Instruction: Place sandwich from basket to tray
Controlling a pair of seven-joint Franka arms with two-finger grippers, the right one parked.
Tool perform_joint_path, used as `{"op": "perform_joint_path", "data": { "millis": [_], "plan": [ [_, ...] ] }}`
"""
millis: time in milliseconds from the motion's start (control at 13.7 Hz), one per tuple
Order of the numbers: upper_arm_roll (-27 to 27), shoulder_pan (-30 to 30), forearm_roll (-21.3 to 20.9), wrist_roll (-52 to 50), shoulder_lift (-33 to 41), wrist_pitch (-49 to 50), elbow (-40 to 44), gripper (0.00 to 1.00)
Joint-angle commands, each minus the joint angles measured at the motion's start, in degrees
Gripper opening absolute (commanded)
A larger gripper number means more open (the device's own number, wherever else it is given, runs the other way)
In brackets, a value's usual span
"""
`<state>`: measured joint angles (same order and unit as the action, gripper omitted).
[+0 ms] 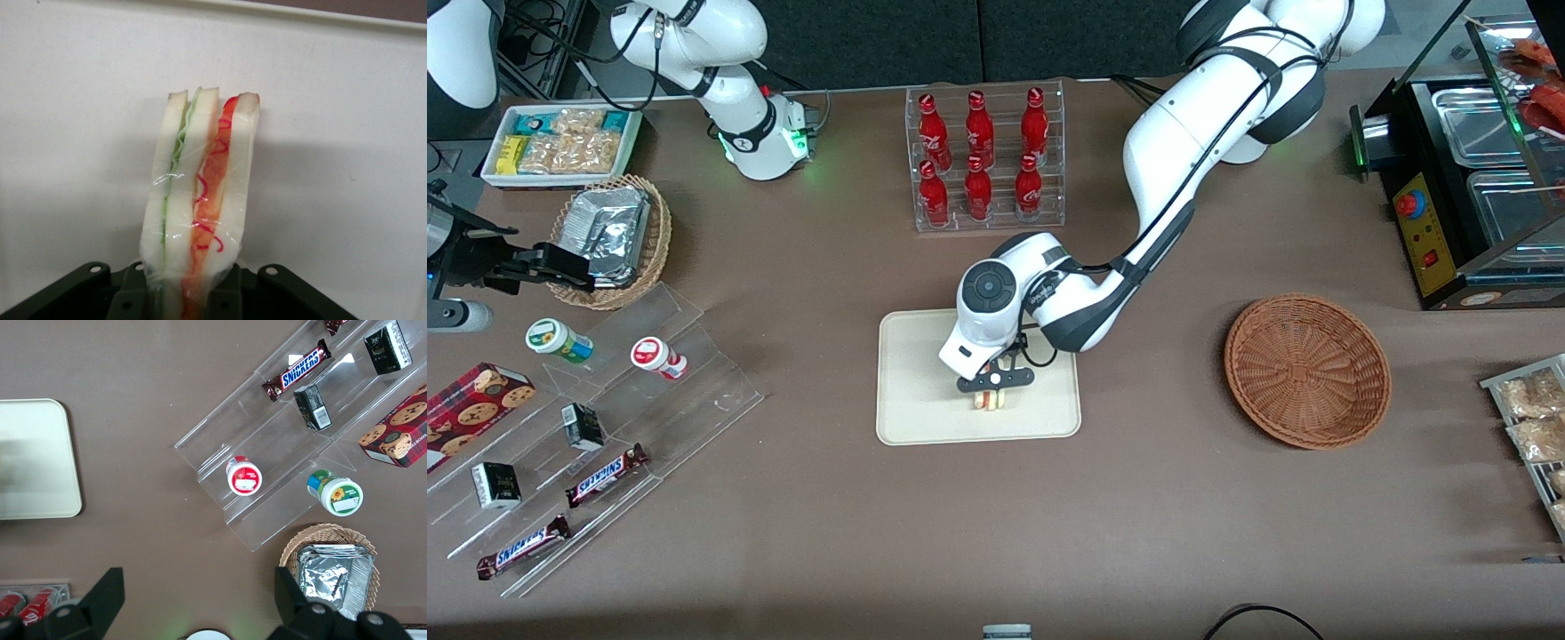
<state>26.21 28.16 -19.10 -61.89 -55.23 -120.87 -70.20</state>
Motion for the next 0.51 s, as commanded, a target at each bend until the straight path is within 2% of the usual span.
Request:
{"op": "perform_joint_path", "data": {
  "millis": [0,73,146,437],
  "plan": [
    [-0.5,1.3,-1.4,-1.8,-0.9,0.2,2.3,0.44],
    [-0.5,1.2,-1.4,-1.7,-0.9,0.3,2.3,0.84],
    [-0.5,1.1,-1.4,-1.6,-0.8,0.3,2.4,1.00],
    [-0.5,-0.3,-0.8,-1.4,2.0,1.3,2.3,1.00]
  ]
}}
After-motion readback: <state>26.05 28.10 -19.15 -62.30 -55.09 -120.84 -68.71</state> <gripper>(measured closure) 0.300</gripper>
